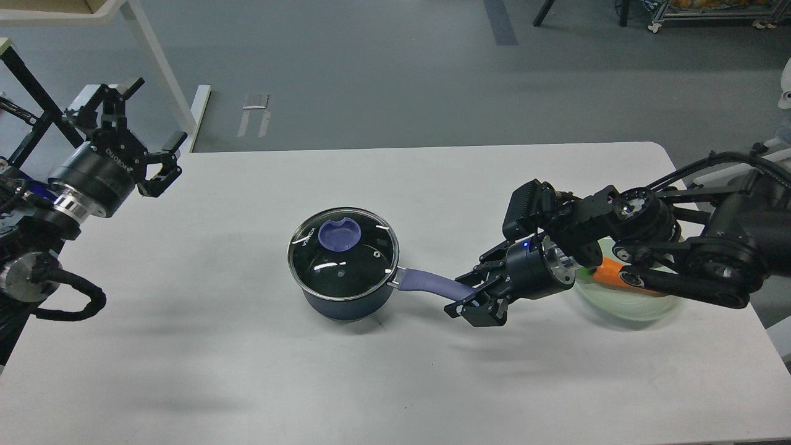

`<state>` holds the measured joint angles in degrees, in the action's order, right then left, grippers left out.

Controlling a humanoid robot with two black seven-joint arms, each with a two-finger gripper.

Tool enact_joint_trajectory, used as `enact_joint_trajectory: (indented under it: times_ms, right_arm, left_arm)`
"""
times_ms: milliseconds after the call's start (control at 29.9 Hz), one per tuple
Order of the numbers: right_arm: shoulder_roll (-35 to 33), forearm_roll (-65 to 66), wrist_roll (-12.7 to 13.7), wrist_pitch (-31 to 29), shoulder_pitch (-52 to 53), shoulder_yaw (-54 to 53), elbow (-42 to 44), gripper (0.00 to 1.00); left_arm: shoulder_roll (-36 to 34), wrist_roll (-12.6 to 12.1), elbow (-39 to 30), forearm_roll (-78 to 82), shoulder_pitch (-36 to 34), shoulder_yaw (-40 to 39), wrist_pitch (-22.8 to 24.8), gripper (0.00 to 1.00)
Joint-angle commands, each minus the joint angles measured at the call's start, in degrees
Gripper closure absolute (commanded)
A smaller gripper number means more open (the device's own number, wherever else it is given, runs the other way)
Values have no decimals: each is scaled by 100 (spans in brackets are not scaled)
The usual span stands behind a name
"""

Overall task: Open pot lid
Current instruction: 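Lower the right gripper onto the lavender pan handle and grasp it, then reach the left gripper over the pan toward the purple lid knob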

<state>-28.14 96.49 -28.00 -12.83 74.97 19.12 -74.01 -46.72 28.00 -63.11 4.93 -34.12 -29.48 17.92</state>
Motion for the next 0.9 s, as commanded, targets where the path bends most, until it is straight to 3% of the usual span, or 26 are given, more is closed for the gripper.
enact_joint_trajectory:
  times_ms: [0,267,502,669,869]
  right_arm:
    - [28,19,0,0,0,12,18,58]
    - [37,28,0,-9,0,21,27,69]
    - [37,19,0,-9,0,12,79,69]
    - [37,10,0,-9,0,12,97,69]
    - [37,-8,0,-9,-9,4,194,69]
  left_arm:
    - [5,0,0,0,-7,-5,0,1]
    - [-4,0,0,35,-7,-5,9,1]
    - [14,0,-88,1194,-147,-22,18,1]
    - [40,0,-395,4109,-718,-22,-52,1]
    - [75,0,-1386,7385,-982,83,-885,1]
